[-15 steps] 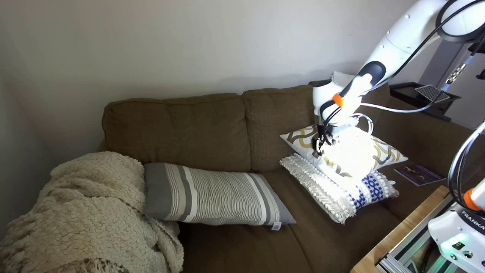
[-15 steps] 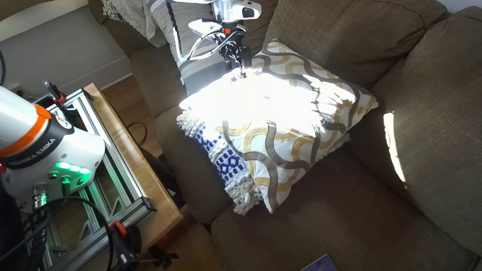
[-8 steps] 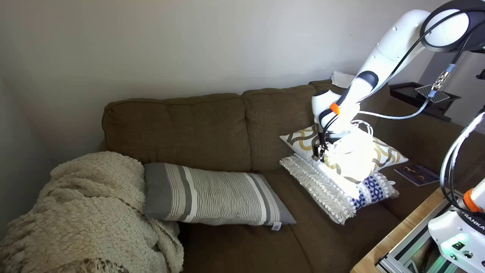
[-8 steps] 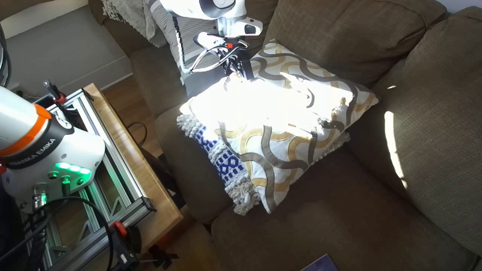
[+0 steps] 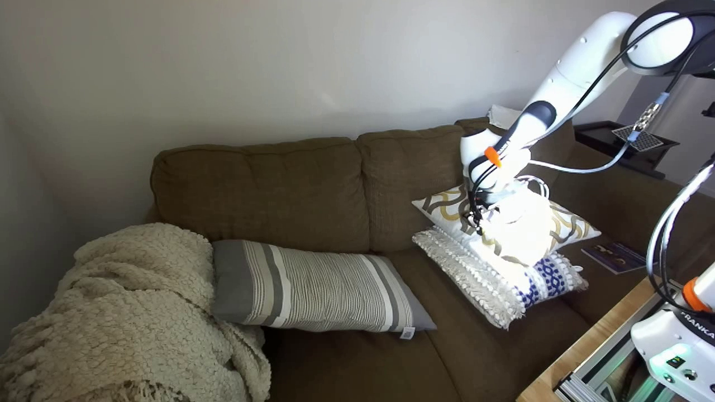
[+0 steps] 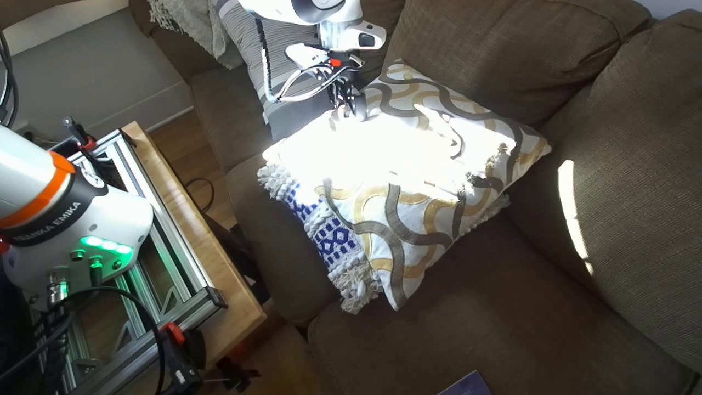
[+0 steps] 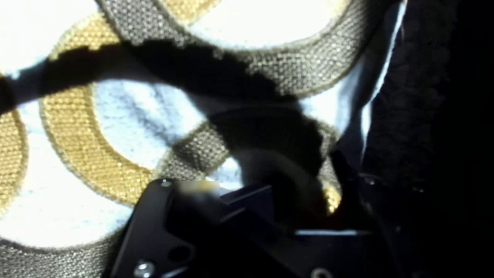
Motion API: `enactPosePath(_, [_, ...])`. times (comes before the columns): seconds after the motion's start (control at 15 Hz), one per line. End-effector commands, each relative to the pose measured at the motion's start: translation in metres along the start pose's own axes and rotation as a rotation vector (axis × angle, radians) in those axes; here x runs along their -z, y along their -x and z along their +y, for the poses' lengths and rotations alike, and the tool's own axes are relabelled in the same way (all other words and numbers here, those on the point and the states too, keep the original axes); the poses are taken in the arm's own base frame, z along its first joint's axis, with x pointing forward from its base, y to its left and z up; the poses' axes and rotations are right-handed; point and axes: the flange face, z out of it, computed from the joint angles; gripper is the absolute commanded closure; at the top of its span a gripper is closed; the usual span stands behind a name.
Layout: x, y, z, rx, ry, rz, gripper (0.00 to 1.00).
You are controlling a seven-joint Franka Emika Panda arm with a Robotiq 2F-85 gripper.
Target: Put the brown pillow on the left corner of the couch then put the gray pillow on the blue pillow
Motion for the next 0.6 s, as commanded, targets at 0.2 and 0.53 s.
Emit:
enactPosePath(0.2, [0.048,0.009,0.055,-0.225,-0.136,0.071,1.00])
enactPosePath(0.53, [0.095,0.031,0.125,-0.415,-0.228,0.186,1.00])
